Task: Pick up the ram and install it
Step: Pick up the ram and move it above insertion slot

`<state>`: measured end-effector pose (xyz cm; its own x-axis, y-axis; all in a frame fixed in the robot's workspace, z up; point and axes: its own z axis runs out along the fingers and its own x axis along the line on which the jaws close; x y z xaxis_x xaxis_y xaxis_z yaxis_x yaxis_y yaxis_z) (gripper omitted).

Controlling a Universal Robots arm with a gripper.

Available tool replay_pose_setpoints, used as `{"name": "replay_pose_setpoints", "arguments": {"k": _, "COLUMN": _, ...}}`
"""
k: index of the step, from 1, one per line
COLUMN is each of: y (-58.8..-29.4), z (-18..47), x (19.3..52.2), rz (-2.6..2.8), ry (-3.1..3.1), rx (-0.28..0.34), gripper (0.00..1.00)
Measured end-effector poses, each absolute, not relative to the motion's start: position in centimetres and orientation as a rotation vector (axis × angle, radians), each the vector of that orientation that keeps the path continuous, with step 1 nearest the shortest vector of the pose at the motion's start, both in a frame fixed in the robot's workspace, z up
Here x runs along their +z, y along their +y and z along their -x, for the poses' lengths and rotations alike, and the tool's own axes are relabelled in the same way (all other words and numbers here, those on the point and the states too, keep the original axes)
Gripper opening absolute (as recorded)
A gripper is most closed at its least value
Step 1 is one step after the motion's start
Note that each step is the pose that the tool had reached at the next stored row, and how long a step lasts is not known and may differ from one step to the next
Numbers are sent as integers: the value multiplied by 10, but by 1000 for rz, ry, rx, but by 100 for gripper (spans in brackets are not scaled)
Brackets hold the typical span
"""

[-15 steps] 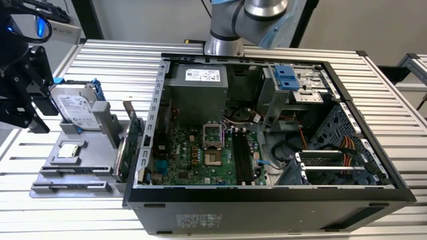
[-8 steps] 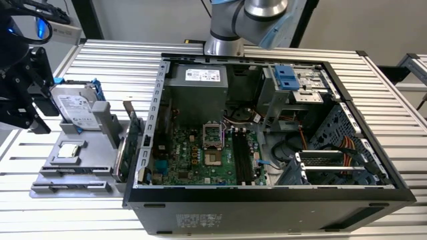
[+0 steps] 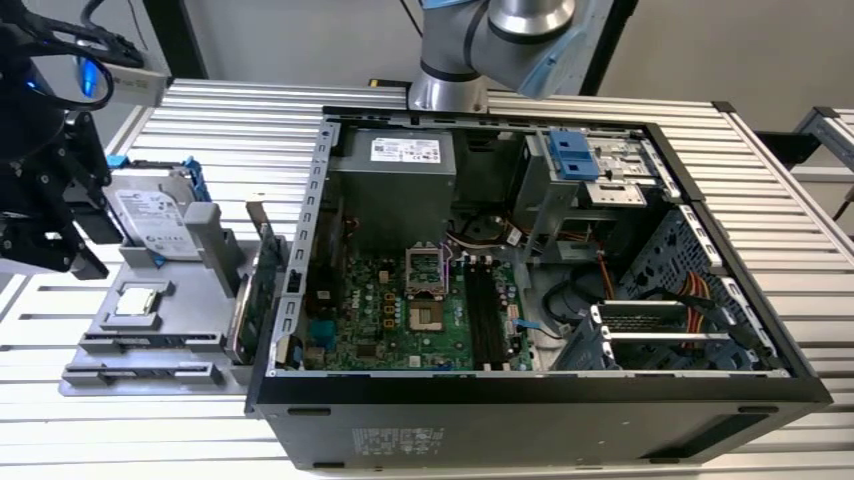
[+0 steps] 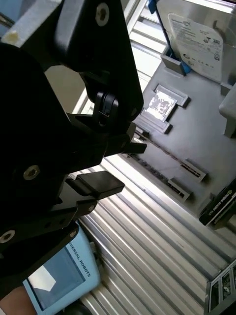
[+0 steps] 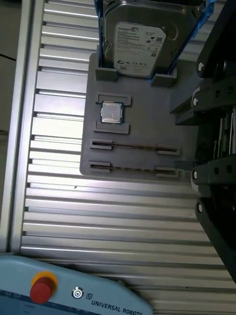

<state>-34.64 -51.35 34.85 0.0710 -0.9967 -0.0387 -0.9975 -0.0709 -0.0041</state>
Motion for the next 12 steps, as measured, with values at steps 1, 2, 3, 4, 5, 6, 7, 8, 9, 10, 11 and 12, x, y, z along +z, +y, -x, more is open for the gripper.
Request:
{"name": "replay_pose_setpoints", "arguments": {"k": 1, "y": -515, "z": 346, "x": 347, "rz": 2274, "ry": 2117, "rx": 46, "gripper": 100}}
{"name": "replay_pose_setpoints", "arguments": {"k": 2, "y": -518, "z": 346, "x": 346, "rz": 2272, "ry": 2115, "rx": 51, "gripper": 100}}
{"name": "replay_pose_setpoints", "arguments": {"k": 3, "y": -521, "z": 346, "x": 345, "rz": 2270, "ry": 2113, "rx": 55, "gripper": 100}}
{"name": "replay_pose_setpoints", "arguments": {"k": 4, "y": -524, "z": 346, "x": 345, "rz": 2269, "ry": 2112, "rx": 57, "gripper": 100}}
{"name": "replay_pose_setpoints", "arguments": {"k": 5, "y": -527, "z": 346, "x": 344, "rz": 2269, "ry": 2112, "rx": 59, "gripper": 100}}
{"name": "replay_pose_setpoints", "arguments": {"k": 6, "y": -529, "z": 346, "x": 344, "rz": 2270, "ry": 2113, "rx": 60, "gripper": 100}}
{"name": "replay_pose_setpoints", "arguments": {"k": 7, "y": -530, "z": 346, "x": 344, "rz": 2271, "ry": 2114, "rx": 61, "gripper": 100}}
{"name": "replay_pose_setpoints", "arguments": {"k": 8, "y": -532, "z": 346, "x": 343, "rz": 2272, "ry": 2115, "rx": 62, "gripper": 100}}
{"name": "replay_pose_setpoints", "arguments": {"k": 9, "y": -533, "z": 346, "x": 342, "rz": 2273, "ry": 2116, "rx": 62, "gripper": 100}}
{"name": "replay_pose_setpoints", "arguments": {"k": 10, "y": -534, "z": 346, "x": 341, "rz": 2273, "ry": 2116, "rx": 62, "gripper": 100}}
{"name": "replay_pose_setpoints", "arguments": {"k": 11, "y": -534, "z": 346, "x": 340, "rz": 2273, "ry": 2116, "rx": 62, "gripper": 100}}
{"name": "replay_pose_setpoints", "arguments": {"k": 12, "y": -534, "z": 346, "x": 339, "rz": 2273, "ry": 2117, "rx": 61, "gripper": 100}}
